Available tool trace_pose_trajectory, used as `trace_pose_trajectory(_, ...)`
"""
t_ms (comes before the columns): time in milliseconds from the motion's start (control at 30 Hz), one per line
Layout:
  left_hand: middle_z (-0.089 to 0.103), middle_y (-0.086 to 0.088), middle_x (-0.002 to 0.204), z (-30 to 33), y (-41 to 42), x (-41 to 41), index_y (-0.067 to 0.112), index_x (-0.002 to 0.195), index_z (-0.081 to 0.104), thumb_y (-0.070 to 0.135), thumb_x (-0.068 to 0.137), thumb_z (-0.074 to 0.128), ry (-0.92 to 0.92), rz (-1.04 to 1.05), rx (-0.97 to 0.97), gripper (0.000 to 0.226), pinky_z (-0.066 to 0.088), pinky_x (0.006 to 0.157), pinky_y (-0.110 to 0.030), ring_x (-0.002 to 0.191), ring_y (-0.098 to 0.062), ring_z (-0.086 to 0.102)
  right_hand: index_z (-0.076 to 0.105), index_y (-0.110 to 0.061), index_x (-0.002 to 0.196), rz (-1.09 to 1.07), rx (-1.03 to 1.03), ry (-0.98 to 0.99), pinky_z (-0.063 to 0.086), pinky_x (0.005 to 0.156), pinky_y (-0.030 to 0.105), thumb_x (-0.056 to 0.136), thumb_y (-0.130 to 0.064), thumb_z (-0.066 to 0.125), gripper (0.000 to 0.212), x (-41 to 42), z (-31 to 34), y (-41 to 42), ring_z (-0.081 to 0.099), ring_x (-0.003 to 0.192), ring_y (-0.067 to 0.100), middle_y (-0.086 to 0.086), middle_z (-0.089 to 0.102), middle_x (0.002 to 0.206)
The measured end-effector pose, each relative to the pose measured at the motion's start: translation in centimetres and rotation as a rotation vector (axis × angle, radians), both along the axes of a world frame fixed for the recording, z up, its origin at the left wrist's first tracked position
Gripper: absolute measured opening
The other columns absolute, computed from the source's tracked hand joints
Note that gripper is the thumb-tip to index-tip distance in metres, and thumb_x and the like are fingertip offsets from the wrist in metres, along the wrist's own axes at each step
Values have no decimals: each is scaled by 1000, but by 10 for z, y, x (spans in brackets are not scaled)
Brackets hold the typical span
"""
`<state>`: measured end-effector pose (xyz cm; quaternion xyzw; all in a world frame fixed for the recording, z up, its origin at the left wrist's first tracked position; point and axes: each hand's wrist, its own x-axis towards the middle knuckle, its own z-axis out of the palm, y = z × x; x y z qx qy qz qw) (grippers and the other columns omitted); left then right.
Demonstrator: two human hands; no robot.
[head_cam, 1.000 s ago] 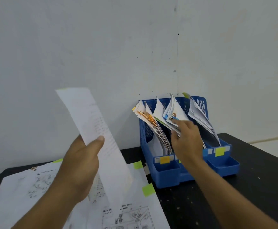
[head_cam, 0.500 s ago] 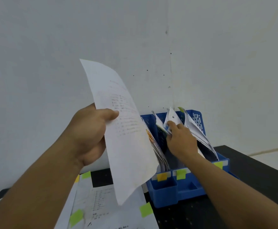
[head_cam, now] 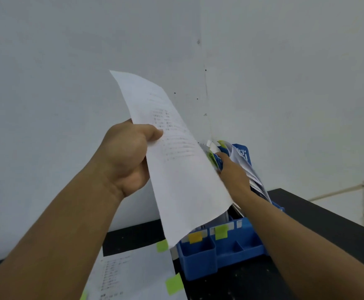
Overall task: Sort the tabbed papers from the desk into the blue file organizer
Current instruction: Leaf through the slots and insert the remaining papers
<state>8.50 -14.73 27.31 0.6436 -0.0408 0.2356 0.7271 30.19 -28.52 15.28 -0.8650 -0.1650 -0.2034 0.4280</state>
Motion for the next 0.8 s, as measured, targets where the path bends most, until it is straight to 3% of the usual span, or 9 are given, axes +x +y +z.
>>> trace_pose_trajectory(67,75,1,86,-4,-3,11,21,93,65,-6,94,42,29,68,82,35,59,58,-31,77,-22,73,42,-26,145,30,-3,28,49,84,42,103,-25,40,41,3,3,-6,60,97,33,13,64,113)
trace_pose_trajectory(167,69,7,82,-17,-2,31,27,87,62,-7,95,38,85,176,206,42,55,51,-26,76,-19,67,37,-29,148,43,8,25,49,66,32,95,-18,50,55,3,1,-9,56,74,21,3,61,87)
trace_pose_trajectory(233,67,6,94,-27,4,44,25,102,62,-6,95,37,108,232,242,41,55,53,-26,82,-20,66,35,-32,149,65,45,40,48,61,30,94,-17,50,59,2,-3,-11,56,67,19,1,60,81)
trace_pose_trajectory(333,66,4,104,-37,10,60,25,119,58,-7,95,36,122,250,224,46,57,62,-31,91,-23,66,34,-34,149,60,42,48,51,64,32,94,-20,50,59,2,-4,-11,58,71,20,3,63,91)
trace_pose_trajectory(500,66,5,114,-48,0,91,30,129,55,-4,91,39,110,234,313,53,58,81,-41,100,-21,64,34,-36,147,72,37,50,59,76,41,93,-22,49,58,0,-3,-7,65,83,26,5,68,108)
trace_pose_trajectory(600,64,8,115,-57,-14,112,35,130,51,14,85,46,87,312,369,49,55,89,-46,102,-20,62,35,-35,147,63,39,48,58,84,45,93,-23,50,57,2,-1,-6,64,95,27,3,66,118)
trace_pose_trajectory(667,60,7,120,-65,-24,126,34,135,44,19,88,47,89,394,408,50,50,93,-43,105,-20,58,37,-35,147,67,64,52,57,86,46,94,-25,52,56,2,0,-6,63,99,26,2,65,122)
trace_pose_trajectory(800,51,0,127,-87,-45,151,30,148,23,1,91,37,129,462,417,66,39,77,-30,95,-18,48,41,-37,143,80,130,57,58,82,43,91,-26,55,55,5,-1,-7,65,92,25,1,67,112)
